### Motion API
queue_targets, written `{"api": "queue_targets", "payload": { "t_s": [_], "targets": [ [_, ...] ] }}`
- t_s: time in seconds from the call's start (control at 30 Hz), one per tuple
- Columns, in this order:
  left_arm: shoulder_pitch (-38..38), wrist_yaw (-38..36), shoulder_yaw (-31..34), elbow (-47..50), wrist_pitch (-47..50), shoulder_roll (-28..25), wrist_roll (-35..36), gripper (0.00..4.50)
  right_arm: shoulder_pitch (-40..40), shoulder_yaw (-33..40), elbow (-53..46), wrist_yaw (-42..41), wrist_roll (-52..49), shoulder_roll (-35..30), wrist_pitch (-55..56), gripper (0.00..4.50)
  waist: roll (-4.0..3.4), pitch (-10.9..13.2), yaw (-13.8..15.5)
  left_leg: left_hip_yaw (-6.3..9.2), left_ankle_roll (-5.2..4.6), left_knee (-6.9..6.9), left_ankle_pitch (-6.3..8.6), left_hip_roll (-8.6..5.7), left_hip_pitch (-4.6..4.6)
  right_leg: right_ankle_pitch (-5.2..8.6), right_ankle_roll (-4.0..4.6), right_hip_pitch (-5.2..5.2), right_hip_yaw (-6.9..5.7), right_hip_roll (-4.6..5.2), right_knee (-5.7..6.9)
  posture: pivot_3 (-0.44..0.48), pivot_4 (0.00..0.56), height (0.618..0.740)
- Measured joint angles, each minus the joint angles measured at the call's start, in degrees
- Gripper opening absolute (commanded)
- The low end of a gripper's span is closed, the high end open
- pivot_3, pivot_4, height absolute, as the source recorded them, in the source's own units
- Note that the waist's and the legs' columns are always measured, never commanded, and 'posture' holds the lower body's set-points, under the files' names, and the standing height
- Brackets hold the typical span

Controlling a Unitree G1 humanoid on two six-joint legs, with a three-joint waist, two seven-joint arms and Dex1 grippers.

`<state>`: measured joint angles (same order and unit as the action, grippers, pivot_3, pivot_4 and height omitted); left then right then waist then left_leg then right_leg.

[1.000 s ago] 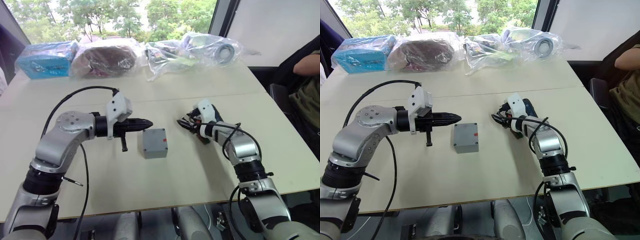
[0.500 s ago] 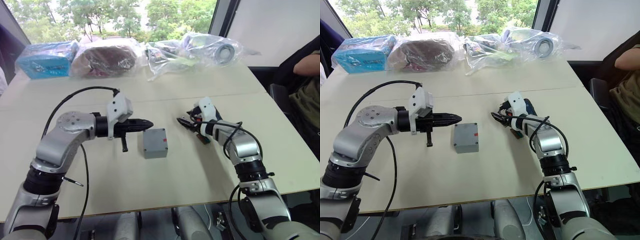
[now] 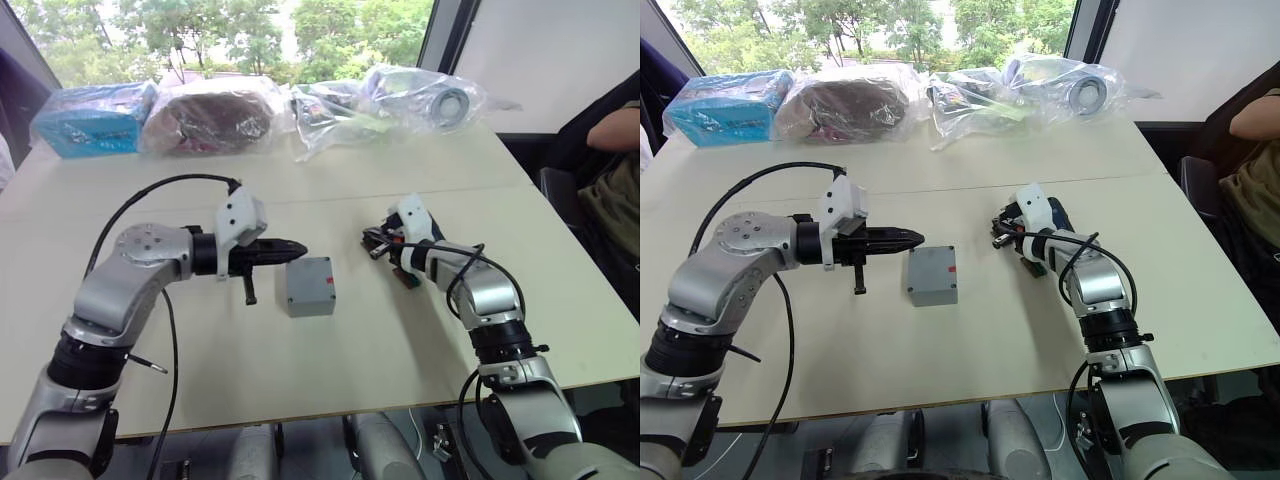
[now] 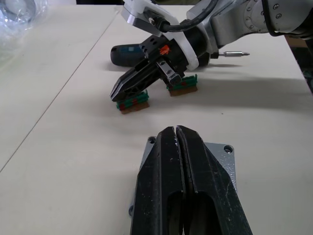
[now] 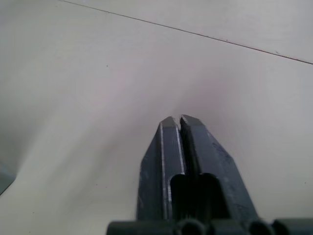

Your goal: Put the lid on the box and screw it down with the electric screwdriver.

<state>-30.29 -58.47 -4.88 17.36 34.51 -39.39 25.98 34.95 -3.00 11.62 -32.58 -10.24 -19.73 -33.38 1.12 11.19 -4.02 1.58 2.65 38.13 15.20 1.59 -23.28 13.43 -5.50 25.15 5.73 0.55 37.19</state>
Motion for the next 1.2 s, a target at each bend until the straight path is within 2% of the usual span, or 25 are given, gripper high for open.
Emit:
{"api": "queue_targets", "payload": {
  "t_s": [0.4,0.67,0.77,0.93,1.2],
  "targets": [
    [0.0,0.1,0.0,0.0,0.0,-0.1,0.0,0.00,1.3,0.5,-1.9,0.1,-0.3,-1.7,-2.9,0.06,0.00,0.0,0.0,0.00,0.00,0.00,0.00,0.00,0.00,0.00,0.00,0.00,0.00,0.00,0.00,0.000,0.150,0.740],
    [0.4,0.0,0.0,0.0,0.0,-1.0,0.0,0.00,2.4,2.7,-13.4,-1.2,-5.2,-4.2,-12.2,0.06,0.00,0.0,0.0,0.02,0.00,0.00,0.00,0.00,0.00,0.00,0.00,0.00,-0.01,0.00,0.00,0.000,0.150,0.740],
    [1.1,-0.1,0.1,-0.2,-0.1,-2.2,0.0,0.00,2.5,2.5,-22.8,-3.1,-10.3,-4.8,-19.4,0.06,-0.02,0.0,-0.1,0.02,0.00,0.00,0.00,0.02,0.00,0.00,0.00,0.02,-0.01,-0.02,0.01,0.000,0.150,0.740],
    [3.2,-0.5,1.2,-0.5,-0.3,-4.4,-0.2,0.00,3.2,-1.1,-31.7,-1.2,-13.5,-2.2,-26.1,0.06,-0.01,0.0,0.0,0.06,0.00,0.00,0.00,0.02,0.00,0.01,0.01,0.02,-0.04,-0.02,0.02,0.000,0.150,0.740],
    [4.2,-0.7,1.4,-0.6,-0.3,-5.1,-0.3,0.00,2.8,-6.5,-31.5,0.7,-12.5,-2.1,-27.5,0.06,0.00,0.0,0.1,0.02,0.00,0.03,0.00,-0.01,-0.03,0.01,0.01,0.00,-0.03,0.03,-0.03,0.000,0.150,0.740]
  ]
}}
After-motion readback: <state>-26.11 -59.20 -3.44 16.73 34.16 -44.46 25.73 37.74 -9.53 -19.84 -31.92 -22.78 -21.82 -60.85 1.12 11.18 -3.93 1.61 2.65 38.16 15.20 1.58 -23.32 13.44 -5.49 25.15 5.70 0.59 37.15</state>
